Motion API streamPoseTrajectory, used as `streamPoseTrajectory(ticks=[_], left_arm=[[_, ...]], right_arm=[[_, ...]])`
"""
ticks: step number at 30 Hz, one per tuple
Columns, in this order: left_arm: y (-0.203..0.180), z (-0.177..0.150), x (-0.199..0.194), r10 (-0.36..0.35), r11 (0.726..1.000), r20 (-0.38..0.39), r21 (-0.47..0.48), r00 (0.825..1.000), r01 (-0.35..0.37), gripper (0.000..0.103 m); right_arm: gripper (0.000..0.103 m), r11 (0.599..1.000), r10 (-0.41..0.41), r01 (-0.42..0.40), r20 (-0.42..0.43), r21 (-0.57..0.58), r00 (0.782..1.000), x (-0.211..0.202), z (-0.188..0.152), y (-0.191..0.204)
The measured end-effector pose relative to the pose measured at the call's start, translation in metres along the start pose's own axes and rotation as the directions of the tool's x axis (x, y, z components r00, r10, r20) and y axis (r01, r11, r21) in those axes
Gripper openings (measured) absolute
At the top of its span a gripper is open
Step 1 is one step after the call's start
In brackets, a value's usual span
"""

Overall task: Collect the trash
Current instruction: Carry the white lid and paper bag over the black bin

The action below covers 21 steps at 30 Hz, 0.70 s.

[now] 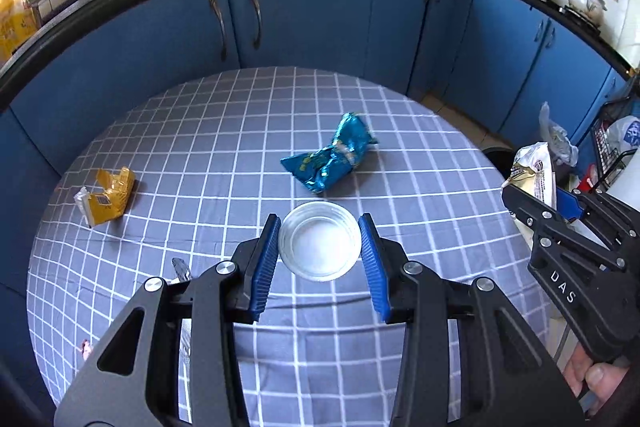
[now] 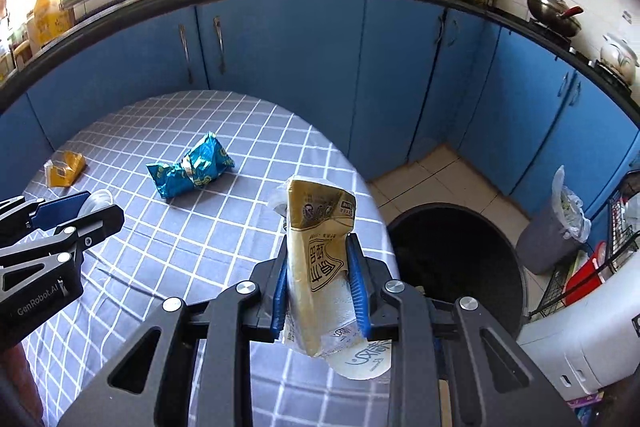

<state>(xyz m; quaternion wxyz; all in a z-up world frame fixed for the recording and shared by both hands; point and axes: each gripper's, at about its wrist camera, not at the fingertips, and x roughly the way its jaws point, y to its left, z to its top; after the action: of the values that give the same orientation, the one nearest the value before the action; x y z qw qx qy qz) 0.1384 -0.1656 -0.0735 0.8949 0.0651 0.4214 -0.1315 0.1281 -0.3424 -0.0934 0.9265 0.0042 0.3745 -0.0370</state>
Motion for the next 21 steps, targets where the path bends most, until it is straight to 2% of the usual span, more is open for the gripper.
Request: streamPoseTrajectory(ticks=[9, 21], left_arm=[[-0.024, 0.001, -0.046, -0.001, 0.999, 0.067, 0.032, 0.998, -0.001, 0.041], [-0.067, 0.013, -0.081, -0.022, 0.995, 0.143, 0.1, 0.99, 0.008, 0.041]], right_arm=[[0.026, 1.0, -0.019, 0.017, 0.09, 0.024, 0.996, -0.052, 0.003, -0.016], [0.026, 0.998, -0.046, 0.038, 0.163, 0.049, 0.986, -0.086, 0.006, -0.037]])
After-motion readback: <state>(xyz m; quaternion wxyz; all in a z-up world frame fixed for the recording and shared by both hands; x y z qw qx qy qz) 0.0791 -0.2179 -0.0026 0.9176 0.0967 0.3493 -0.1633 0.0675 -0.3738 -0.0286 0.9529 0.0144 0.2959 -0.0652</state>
